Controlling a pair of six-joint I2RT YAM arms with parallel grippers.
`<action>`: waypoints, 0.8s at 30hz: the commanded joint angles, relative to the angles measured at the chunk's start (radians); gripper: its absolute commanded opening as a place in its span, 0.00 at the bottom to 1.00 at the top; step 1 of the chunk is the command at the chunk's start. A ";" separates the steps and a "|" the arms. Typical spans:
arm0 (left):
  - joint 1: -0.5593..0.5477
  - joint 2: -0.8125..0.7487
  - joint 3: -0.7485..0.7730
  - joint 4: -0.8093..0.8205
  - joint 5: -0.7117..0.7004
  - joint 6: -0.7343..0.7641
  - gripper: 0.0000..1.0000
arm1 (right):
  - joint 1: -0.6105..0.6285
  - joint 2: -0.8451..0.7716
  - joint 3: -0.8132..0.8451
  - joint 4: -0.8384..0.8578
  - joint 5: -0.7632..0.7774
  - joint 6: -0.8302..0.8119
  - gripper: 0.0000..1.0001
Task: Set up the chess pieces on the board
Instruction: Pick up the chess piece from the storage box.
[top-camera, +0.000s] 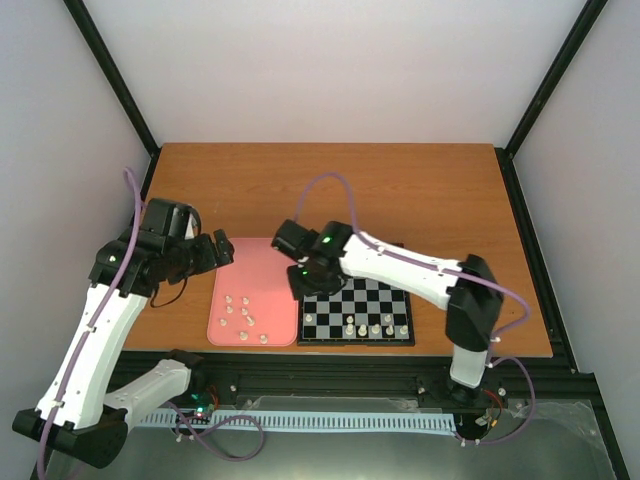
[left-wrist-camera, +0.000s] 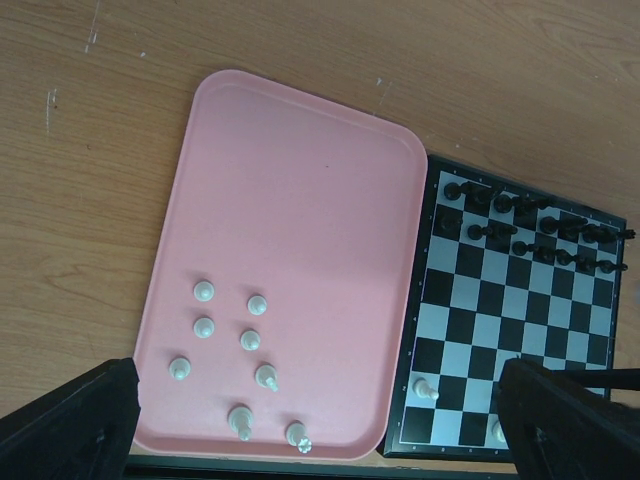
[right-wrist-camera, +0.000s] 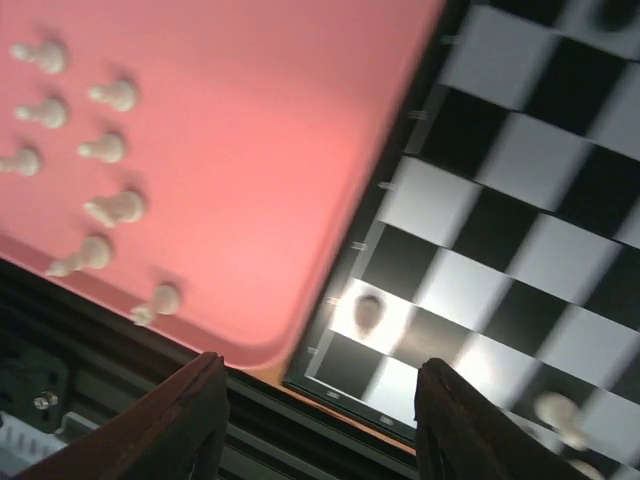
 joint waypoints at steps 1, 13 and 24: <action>0.001 -0.027 0.044 -0.027 -0.018 0.003 1.00 | 0.078 0.132 0.121 0.052 -0.039 -0.019 0.52; 0.000 -0.048 0.035 -0.043 -0.029 -0.005 1.00 | 0.177 0.409 0.336 0.045 -0.158 -0.091 0.53; 0.001 -0.061 0.022 -0.048 -0.028 -0.005 1.00 | 0.183 0.452 0.313 0.050 -0.181 -0.077 0.47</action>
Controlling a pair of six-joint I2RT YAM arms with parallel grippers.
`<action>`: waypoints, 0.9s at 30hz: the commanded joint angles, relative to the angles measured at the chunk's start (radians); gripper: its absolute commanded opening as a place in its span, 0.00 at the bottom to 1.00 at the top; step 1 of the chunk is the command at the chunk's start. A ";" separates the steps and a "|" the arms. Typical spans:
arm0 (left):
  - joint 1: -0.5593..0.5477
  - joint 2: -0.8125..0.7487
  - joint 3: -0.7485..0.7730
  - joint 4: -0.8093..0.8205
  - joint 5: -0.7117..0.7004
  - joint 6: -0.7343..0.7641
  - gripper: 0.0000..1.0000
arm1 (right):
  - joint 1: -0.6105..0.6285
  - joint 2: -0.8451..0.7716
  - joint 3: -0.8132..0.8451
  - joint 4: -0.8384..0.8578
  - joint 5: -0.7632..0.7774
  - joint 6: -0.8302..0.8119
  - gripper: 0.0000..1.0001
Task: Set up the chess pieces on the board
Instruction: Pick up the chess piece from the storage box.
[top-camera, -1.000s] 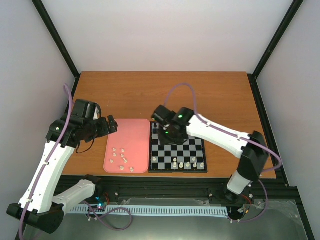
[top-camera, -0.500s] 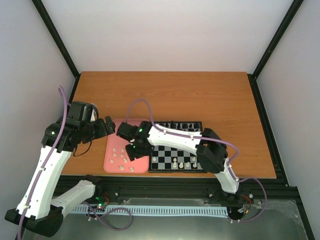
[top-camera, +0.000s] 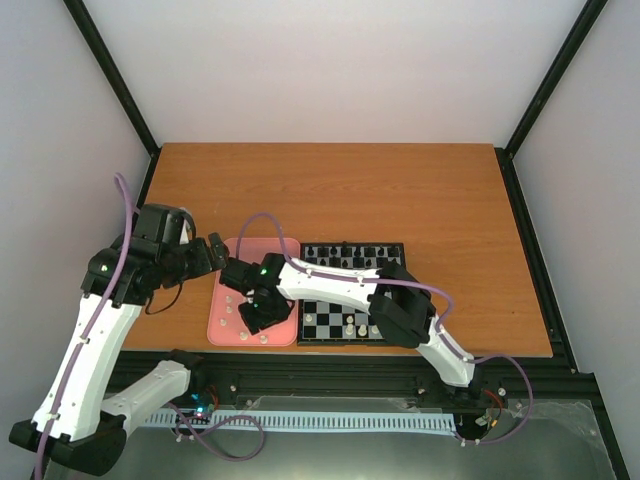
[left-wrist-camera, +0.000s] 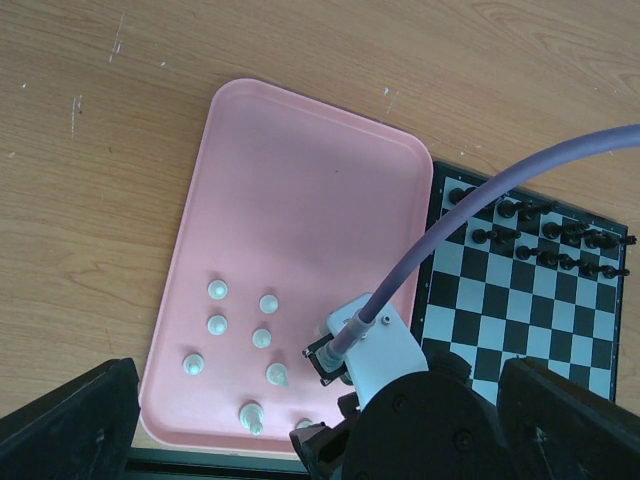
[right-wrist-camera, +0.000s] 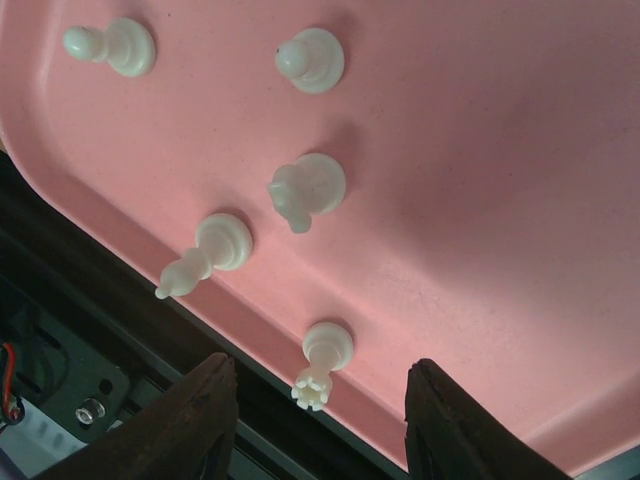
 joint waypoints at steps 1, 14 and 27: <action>0.001 -0.017 0.016 -0.022 -0.004 -0.003 1.00 | 0.009 0.036 0.009 -0.010 -0.015 -0.002 0.46; 0.001 -0.025 0.008 -0.026 -0.005 0.000 1.00 | 0.019 0.066 0.013 -0.013 -0.020 -0.008 0.34; 0.000 -0.041 -0.012 -0.035 0.003 -0.006 1.00 | 0.048 0.069 0.036 -0.050 0.002 -0.012 0.31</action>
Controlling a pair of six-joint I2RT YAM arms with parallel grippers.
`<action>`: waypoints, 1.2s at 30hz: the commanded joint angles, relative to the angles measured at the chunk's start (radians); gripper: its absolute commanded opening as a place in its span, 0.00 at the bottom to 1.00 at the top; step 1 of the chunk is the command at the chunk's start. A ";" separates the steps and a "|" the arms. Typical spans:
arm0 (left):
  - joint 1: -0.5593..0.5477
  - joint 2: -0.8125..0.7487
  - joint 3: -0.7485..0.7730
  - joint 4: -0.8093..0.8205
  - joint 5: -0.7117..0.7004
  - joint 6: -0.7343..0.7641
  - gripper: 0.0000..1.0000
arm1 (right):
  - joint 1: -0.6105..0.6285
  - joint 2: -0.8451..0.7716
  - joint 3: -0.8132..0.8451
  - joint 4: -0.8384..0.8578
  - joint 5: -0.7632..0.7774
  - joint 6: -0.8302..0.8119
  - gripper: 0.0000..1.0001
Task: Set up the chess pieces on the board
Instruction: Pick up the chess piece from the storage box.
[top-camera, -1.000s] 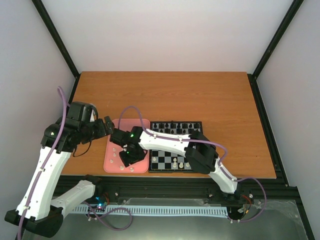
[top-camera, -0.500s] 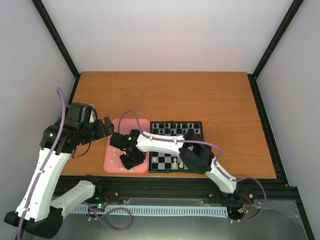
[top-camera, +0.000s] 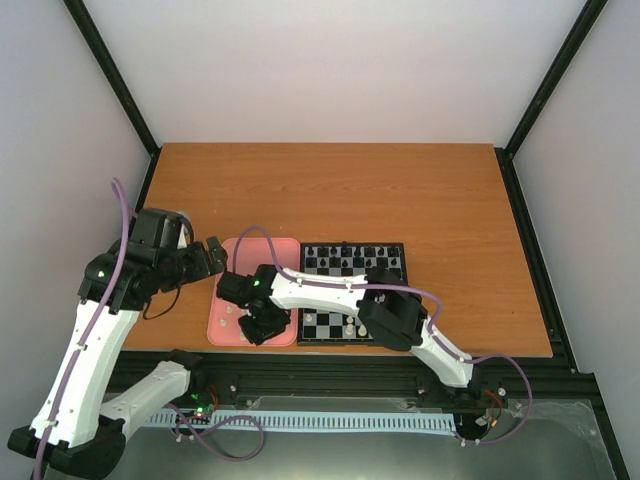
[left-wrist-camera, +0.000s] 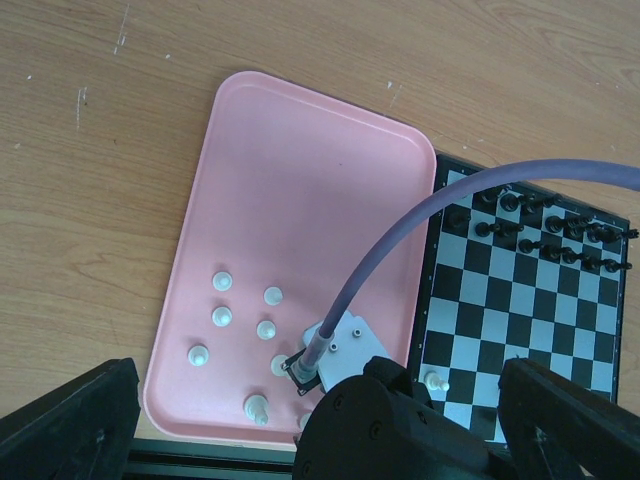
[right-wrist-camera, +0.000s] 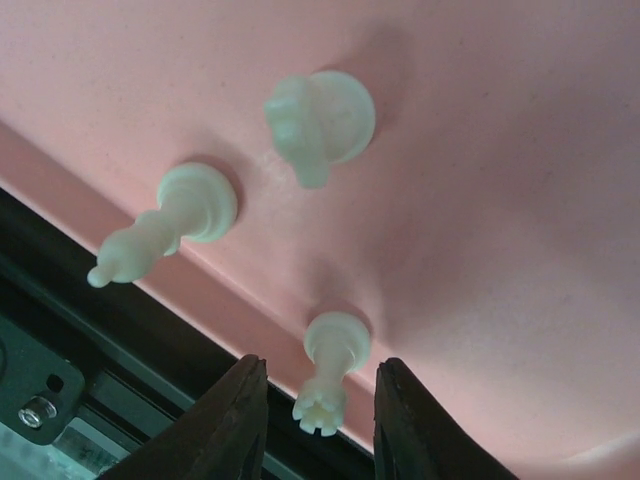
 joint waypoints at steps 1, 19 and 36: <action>0.001 -0.015 -0.002 -0.021 0.003 -0.005 1.00 | 0.018 0.010 0.035 -0.035 0.026 -0.003 0.29; 0.001 -0.009 0.014 -0.016 0.010 0.000 1.00 | 0.021 -0.026 0.055 -0.056 0.081 -0.006 0.09; 0.001 -0.009 0.030 -0.015 0.017 0.010 1.00 | -0.013 -0.310 -0.215 -0.052 0.155 0.111 0.09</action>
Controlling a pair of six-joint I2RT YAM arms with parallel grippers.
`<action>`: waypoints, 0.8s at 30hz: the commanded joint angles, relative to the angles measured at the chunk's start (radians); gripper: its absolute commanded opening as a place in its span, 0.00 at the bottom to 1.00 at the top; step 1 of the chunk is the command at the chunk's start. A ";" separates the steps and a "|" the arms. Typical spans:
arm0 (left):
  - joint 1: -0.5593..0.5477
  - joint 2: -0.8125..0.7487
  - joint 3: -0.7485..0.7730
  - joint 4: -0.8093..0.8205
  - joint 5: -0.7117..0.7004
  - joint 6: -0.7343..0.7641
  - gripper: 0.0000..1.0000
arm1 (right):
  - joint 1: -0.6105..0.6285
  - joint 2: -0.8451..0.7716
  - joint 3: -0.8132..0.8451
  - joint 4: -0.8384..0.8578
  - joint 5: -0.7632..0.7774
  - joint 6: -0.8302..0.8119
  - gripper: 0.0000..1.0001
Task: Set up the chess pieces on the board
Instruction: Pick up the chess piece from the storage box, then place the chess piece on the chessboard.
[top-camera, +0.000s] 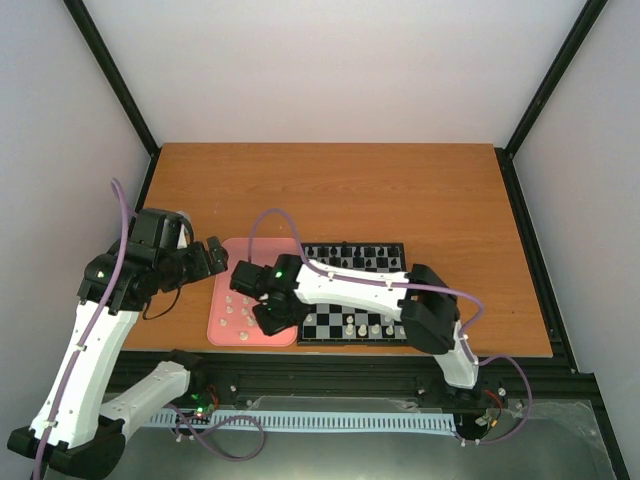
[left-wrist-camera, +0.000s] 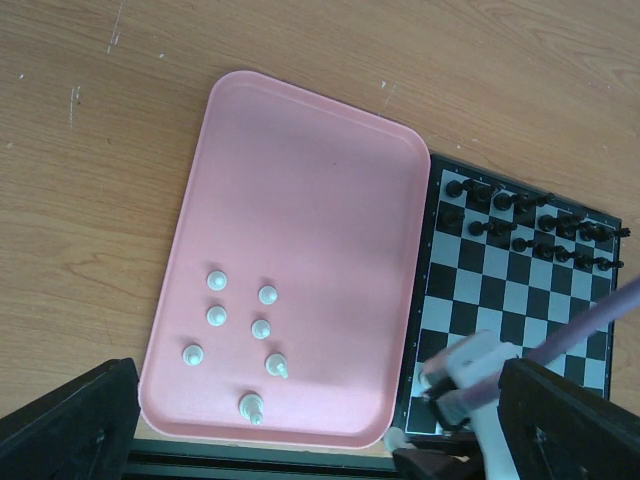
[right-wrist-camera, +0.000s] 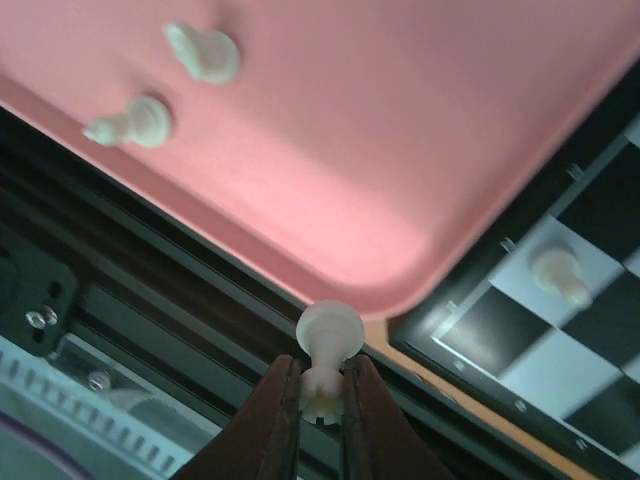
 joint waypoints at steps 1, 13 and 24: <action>0.000 -0.005 0.030 -0.014 0.011 0.013 1.00 | -0.014 -0.094 -0.116 0.019 0.021 0.060 0.09; 0.000 0.006 0.022 -0.007 0.017 0.013 1.00 | -0.075 -0.178 -0.303 0.089 -0.009 0.058 0.10; 0.000 0.016 0.019 -0.003 0.012 0.012 1.00 | -0.099 -0.159 -0.330 0.111 -0.046 0.028 0.10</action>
